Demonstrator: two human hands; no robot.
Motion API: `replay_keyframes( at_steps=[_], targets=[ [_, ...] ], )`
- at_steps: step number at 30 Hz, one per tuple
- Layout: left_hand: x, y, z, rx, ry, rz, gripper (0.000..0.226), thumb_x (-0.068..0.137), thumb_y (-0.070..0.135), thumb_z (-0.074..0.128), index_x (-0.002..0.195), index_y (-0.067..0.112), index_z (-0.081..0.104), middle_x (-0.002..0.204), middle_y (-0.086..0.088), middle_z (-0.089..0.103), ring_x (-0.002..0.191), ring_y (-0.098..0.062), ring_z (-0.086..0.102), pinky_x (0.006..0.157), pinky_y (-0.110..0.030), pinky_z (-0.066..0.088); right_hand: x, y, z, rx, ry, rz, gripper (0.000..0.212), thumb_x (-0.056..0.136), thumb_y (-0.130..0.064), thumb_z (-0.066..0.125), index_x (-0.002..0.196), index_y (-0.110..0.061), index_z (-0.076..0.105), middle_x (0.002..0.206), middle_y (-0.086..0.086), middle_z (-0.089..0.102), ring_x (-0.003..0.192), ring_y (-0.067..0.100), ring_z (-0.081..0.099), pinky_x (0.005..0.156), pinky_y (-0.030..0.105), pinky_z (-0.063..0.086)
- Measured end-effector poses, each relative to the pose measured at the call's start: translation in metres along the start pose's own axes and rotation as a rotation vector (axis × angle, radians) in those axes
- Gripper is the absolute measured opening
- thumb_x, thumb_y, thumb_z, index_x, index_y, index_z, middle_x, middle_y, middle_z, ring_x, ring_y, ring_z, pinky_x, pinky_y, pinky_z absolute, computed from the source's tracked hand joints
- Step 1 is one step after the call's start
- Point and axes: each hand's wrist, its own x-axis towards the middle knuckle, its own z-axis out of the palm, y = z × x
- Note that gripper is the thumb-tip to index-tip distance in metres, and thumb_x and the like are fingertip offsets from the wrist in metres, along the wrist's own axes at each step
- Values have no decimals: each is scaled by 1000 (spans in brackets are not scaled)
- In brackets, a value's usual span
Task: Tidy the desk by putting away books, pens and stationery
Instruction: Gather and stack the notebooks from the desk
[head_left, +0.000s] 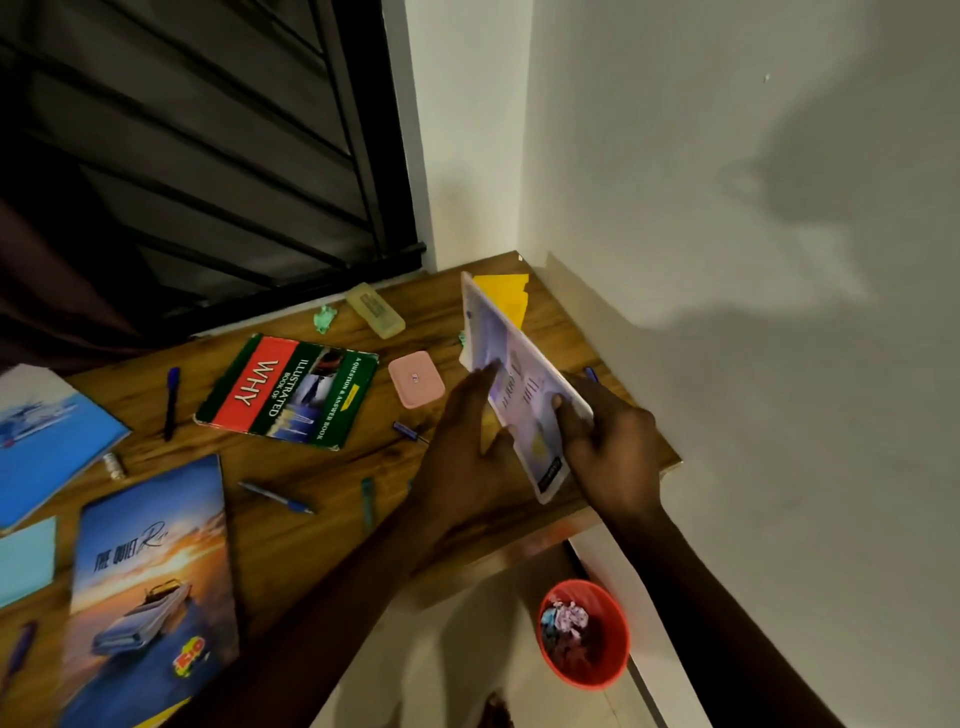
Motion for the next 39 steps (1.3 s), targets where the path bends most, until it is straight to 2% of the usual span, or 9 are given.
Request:
replay_keyframes(
  at_steps=[4, 8, 12, 18, 21, 24, 29, 34, 39],
  targets=[
    [9, 25, -47, 135, 276, 145, 68, 100, 20, 65, 159, 24, 31, 170, -6, 18, 157, -19, 16, 111, -2, 23, 17, -37, -2, -98, -28, -252, 29, 103, -21, 58, 129, -23, 70, 89, -3, 77, 63, -1, 60, 59, 26, 53],
    [8, 13, -97, 306, 417, 268, 35, 100, 22, 63, 134, 15, 62, 165, -10, 31, 157, -28, 18, 124, -49, 27, 31, -67, 7, -56, -102, -409, 35, 95, -13, 67, 128, -23, 71, 103, -5, 79, 76, -3, 66, 68, 14, 51],
    [-18, 0, -146, 395, 462, 209, 23, 102, 25, 60, 122, 18, 66, 138, -1, 61, 143, -22, 45, 123, -58, 20, 50, -91, 33, 62, -185, -315, 19, 94, -32, 73, 113, -29, 77, 101, -10, 78, 84, 3, 72, 68, 26, 58],
    [-84, -22, -195, 191, 580, -105, 17, 105, 42, 53, 116, 31, 60, 101, 13, 68, 94, -6, 64, 72, -37, 56, 52, -117, 96, 397, -370, -119, 12, 85, -32, 83, 88, -21, 80, 78, -8, 77, 68, 12, 71, 59, 38, 54],
    [-105, -34, -216, -94, 715, -277, 16, 103, 34, 58, 113, 23, 63, 98, 10, 72, 91, -7, 69, 68, -24, 57, 43, -121, 132, 540, -445, -2, 16, 81, -22, 87, 92, -13, 80, 74, -5, 77, 64, 10, 70, 59, 30, 54],
    [-130, -53, -236, -389, 838, -489, 15, 101, 25, 62, 111, 15, 67, 97, 1, 78, 85, -14, 76, 63, -26, 59, 23, -129, 177, 691, -613, 196, 18, 83, -8, 83, 99, -8, 76, 96, 4, 81, 91, 25, 77, 80, 44, 63],
    [-169, -106, -253, -536, 950, -816, 17, 98, 20, 66, 113, 11, 64, 97, -11, 74, 79, -22, 71, 61, -30, 52, -26, -135, 253, 547, -809, 181, 10, 93, -24, 75, 102, -21, 73, 105, -5, 79, 96, 16, 76, 83, 43, 63],
    [-204, -158, -272, -423, 804, -975, 16, 95, 11, 69, 107, 3, 63, 99, -14, 73, 93, -34, 70, 69, -34, 55, -53, -139, 302, 400, -864, 278, 23, 97, -27, 69, 115, -12, 67, 115, 0, 76, 100, 14, 73, 75, 21, 60],
    [-221, -190, -285, -151, 540, -1008, 32, 92, 2, 68, 123, 8, 65, 111, -8, 70, 106, -31, 67, 89, -40, 55, -69, -135, 336, 245, -892, 374, 26, 98, -37, 65, 119, -23, 61, 118, 2, 73, 108, 22, 70, 96, 48, 57]
  ],
)
